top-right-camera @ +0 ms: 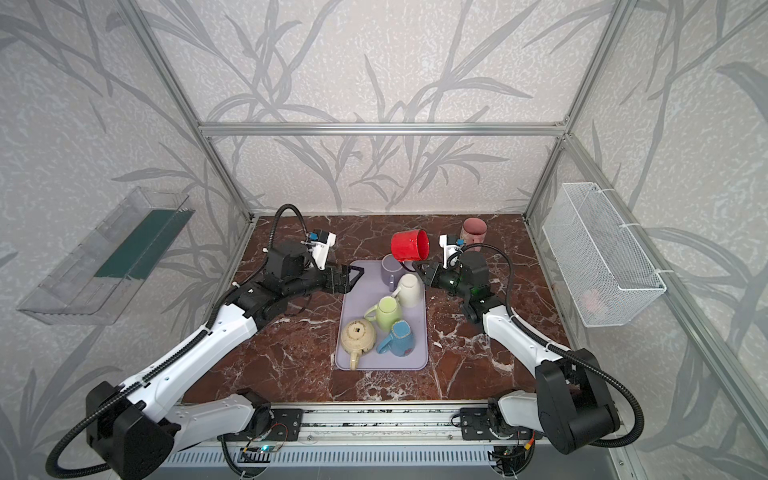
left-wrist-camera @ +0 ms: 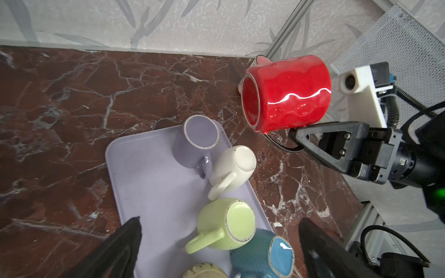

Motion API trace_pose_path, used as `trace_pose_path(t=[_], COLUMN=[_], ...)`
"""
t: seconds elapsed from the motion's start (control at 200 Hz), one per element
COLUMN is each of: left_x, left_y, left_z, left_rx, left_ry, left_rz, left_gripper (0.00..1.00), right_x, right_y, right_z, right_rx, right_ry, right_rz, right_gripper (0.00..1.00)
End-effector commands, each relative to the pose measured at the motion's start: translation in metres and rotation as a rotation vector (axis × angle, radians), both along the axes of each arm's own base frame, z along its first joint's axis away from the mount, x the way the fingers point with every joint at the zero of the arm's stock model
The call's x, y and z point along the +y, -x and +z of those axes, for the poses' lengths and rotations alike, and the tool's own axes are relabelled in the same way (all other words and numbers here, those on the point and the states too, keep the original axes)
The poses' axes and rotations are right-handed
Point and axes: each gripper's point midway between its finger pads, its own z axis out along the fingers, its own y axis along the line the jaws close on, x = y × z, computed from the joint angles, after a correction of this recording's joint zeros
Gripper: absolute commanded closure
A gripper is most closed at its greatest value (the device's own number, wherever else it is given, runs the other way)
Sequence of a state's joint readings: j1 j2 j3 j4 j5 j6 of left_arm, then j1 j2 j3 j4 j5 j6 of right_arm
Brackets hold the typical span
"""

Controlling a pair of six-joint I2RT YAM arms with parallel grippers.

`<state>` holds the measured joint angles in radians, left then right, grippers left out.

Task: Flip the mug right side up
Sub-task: 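Release the red mug from the left gripper and rotate it upright with the right gripper, then carry the upright red mug with the right gripper beside the pink mug and lower it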

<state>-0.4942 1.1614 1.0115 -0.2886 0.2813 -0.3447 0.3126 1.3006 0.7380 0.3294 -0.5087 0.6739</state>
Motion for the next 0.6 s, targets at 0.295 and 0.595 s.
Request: trace_pose_path(t=[0.295, 0.595], left_x=[0.04, 0.042], left_y=[-0.006, 0.0], left_z=[-0.017, -0.034], left_rx=[-0.032, 0.025], left_ry=[-0.218, -0.263], left_rz=[0.125, 0.101], left_gripper=[0.01, 0.01], right_x=[-0.035, -0.07], right_y=[-0.041, -0.082], right_z=[0.018, 0.002], right_rx=[-0.053, 0.042], right_ry=[0.45, 0.729], right_rz=[-0.082, -0.22], right_gripper=[1.0, 1.0])
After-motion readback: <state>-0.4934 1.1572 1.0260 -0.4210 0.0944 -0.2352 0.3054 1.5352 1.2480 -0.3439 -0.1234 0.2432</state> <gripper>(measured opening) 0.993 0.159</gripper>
